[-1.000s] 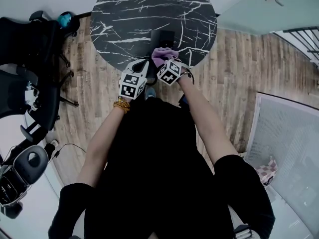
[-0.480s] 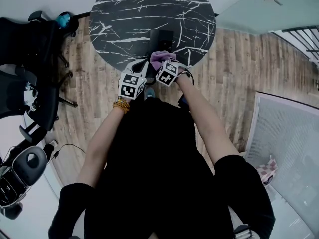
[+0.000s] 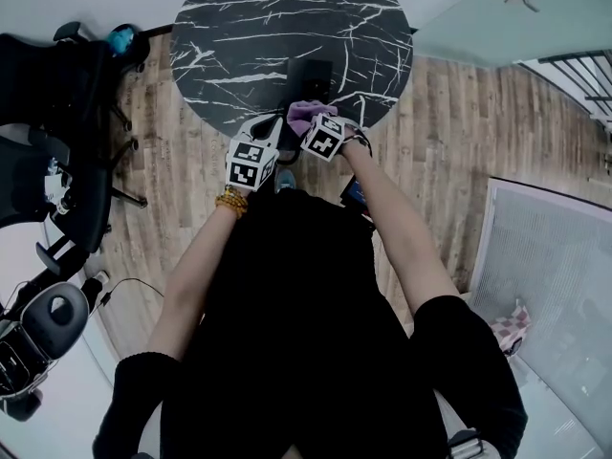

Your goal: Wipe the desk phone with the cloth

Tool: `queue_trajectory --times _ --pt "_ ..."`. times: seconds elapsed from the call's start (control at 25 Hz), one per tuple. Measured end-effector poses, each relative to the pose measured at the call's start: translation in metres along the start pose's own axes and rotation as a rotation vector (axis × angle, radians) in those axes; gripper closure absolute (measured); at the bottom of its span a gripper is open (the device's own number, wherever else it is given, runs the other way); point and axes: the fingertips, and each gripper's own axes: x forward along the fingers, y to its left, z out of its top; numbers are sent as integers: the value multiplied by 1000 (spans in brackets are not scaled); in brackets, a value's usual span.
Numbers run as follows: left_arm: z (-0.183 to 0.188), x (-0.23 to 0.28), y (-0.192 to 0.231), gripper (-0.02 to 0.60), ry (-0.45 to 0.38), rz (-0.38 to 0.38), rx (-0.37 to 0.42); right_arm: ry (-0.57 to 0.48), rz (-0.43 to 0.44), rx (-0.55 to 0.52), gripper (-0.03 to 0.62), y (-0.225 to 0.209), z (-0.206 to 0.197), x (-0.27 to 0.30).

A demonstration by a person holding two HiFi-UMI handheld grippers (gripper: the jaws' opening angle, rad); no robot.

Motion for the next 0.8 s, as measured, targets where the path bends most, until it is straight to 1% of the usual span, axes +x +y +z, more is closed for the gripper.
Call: queue_trajectory --times 0.08,0.16,0.2,0.24,0.32,0.4,0.48,0.56,0.68,0.8 --pt "2 0 1 568 -6 0 -6 -2 117 32 534 4 -3 -9" --pt "3 0 4 568 -7 2 -10 -36 240 36 534 6 3 -23" --pt "1 0 5 568 -6 3 -13 -53 274 26 534 4 6 -30" --pt "0 0 6 568 -3 4 -17 -61 288 14 534 -1 8 -36" --pt "-4 0 7 568 5 5 -22 -74 271 -7 534 -18 11 -47" --pt "-6 1 7 568 10 2 -29 -104 203 -17 534 -43 18 -57" --pt "-5 2 6 568 7 -2 -31 -138 94 -21 534 -73 28 -70" --pt "-2 3 7 568 2 -2 -32 -160 -42 -40 534 -103 38 -84" --pt "2 5 10 568 -3 0 -35 -192 -281 -79 534 -150 48 -105" --pt "4 6 11 568 -3 0 -39 -237 -494 -65 534 -186 56 -130"
